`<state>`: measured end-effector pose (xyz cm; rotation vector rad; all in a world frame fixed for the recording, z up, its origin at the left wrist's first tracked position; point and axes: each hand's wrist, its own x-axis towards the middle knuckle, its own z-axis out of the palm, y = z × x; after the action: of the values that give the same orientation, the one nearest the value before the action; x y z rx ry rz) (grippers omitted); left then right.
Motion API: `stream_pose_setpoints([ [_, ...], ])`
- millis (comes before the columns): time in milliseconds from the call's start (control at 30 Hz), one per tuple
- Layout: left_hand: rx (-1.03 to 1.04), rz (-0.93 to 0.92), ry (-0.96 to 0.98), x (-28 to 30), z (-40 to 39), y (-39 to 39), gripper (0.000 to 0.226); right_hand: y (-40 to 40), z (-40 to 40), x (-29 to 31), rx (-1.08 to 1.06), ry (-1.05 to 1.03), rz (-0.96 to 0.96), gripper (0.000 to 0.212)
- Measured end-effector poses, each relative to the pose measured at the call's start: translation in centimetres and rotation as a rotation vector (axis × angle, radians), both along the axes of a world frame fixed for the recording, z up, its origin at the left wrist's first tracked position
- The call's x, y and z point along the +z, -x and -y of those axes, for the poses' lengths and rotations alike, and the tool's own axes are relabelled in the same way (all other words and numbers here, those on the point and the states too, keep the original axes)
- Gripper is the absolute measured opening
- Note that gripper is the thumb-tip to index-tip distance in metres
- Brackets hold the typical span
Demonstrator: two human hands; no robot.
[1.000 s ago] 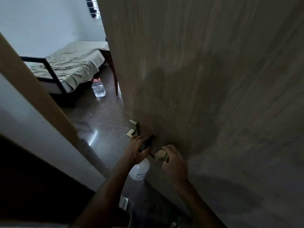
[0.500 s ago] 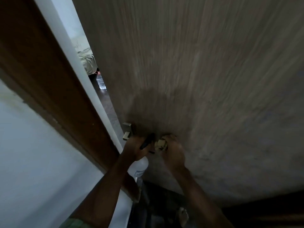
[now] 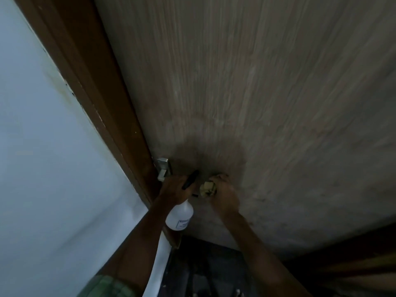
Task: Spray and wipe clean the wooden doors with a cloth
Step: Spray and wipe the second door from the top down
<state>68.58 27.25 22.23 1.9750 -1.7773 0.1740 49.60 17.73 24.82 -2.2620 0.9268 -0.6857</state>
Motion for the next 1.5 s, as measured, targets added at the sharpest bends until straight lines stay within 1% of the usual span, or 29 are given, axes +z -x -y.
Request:
stream_pose_setpoints([
  [33, 0.031, -0.007, -0.058, 0.3, 0.1, 0.4, 0.052, 0.2, 0.2, -0.2, -0.005, -0.007, -0.014, 0.031],
  [67, 0.099, -0.094, -0.069, 0.9, -0.2, 1.4, 0.061, 0.4, 0.2, -0.3, -0.011, -0.005, -0.023, 0.034],
  [100, 0.195, -0.149, -0.086, 1.6, -0.3, 2.2, 0.063, 0.7, 0.2, -0.3, -0.008, -0.001, -0.034, 0.037],
  [133, 0.271, -0.199, -0.110, 2.1, -0.4, 2.6, 0.060, 0.8, 0.1, -0.3, 0.000, 0.007, -0.051, 0.040],
  [167, 0.312, -0.212, -0.132, 2.0, -0.3, 2.7, 0.054, 0.9, 0.0, -0.2, 0.011, 0.015, -0.072, 0.042],
  [200, 0.301, -0.192, -0.144, 1.6, -0.3, 2.5, 0.047, 0.9, -0.1, -0.1, 0.019, 0.015, -0.090, 0.044],
  [233, 0.247, -0.152, -0.121, 1.4, -0.3, 2.2, 0.042, 1.0, -0.2, 0.1, 0.023, 0.010, -0.101, 0.046],
  [267, 0.194, -0.095, -0.065, 0.9, -0.5, 1.9, 0.040, 1.1, -0.4, 0.2, 0.030, 0.009, -0.108, 0.047],
  [333, 0.108, -0.072, -0.048, -0.1, -0.6, 1.5, 0.036, 1.2, -0.3, 0.0, 0.040, 0.029, -0.116, 0.047],
  [400, 0.111, -0.075, -0.063, -1.0, -0.1, 1.7, 0.034, 1.1, -0.2, -0.3, 0.031, 0.051, -0.151, 0.044],
  [467, 0.187, 0.022, -0.182, -2.5, 0.2, 2.1, 0.035, 1.0, -0.3, -0.7, 0.007, 0.050, -0.172, 0.041],
  [500, 0.217, 0.075, -0.243, -3.0, 0.2, 2.2, 0.032, 0.9, -0.4, -0.8, -0.001, 0.051, -0.182, 0.041],
  [567, 0.226, 0.129, -0.288, -3.4, -0.2, 2.4, 0.021, 0.8, -0.5, -1.2, -0.014, 0.063, -0.205, 0.044],
  [633, 0.201, 0.170, -0.273, -3.1, -0.6, 2.9, 0.013, 0.8, -0.7, -1.2, -0.022, 0.085, -0.188, 0.042],
  [733, 0.212, 0.236, -0.215, -2.5, -1.1, 3.6, 0.015, 0.7, -1.0, -1.0, -0.053, 0.110, -0.177, 0.036],
  [833, 0.195, 0.250, -0.234, -2.4, -1.6, 3.7, 0.016, 1.0, -1.7, -0.4, -0.015, 0.115, -0.197, 0.042],
  [933, 0.185, 0.143, -0.207, -1.7, -1.2, 3.8, 0.022, 1.4, -1.6, 0.2, 0.021, 0.072, -0.187, 0.044],
  [1000, 0.172, 0.072, -0.172, -1.2, -1.1, 3.9, 0.021, 1.4, -1.2, 0.5, 0.012, 0.084, -0.169, 0.044],
  [1033, 0.166, -0.005, -0.154, -0.8, -1.1, 3.8, 0.018, 1.4, -1.0, 0.6, 0.015, 0.072, -0.175, 0.045],
  [1100, 0.182, -0.249, -0.090, 0.5, -1.6, 3.8, 0.017, 1.6, -1.0, 0.9, 0.020, 0.056, -0.159, 0.049],
  [1133, 0.201, -0.368, -0.060, 1.2, -1.8, 3.9, 0.021, 1.9, -1.2, 1.2, 0.024, 0.042, -0.140, 0.053],
  [1167, 0.191, -0.447, -0.018, 2.3, -2.1, 4.1, 0.026, 2.1, -1.4, 1.5, 0.022, 0.020, -0.132, 0.055],
  [1200, 0.164, -0.475, 0.027, 2.9, -2.2, 4.4, 0.028, 2.4, -1.6, 1.8, 0.009, -0.003, -0.134, 0.055],
  [1300, 0.162, -0.465, 0.081, 3.1, -2.3, 4.9, 0.036, 3.1, -1.9, 2.4, -0.040, -0.114, -0.157, 0.039],
  [1367, 0.129, -0.480, 0.132, 2.5, -2.1, 4.6, 0.037, 3.5, -2.0, 2.4, -0.019, -0.056, -0.198, 0.043],
  [1433, 0.097, -0.469, 0.173, 2.7, -1.9, 4.9, 0.032, 4.1, -1.9, 2.4, -0.021, -0.036, -0.206, 0.048],
  [1500, 0.037, -0.382, 0.214, 2.9, -2.1, 5.8, 0.026, 5.0, -1.8, 2.0, -0.059, -0.040, -0.200, 0.048],
])
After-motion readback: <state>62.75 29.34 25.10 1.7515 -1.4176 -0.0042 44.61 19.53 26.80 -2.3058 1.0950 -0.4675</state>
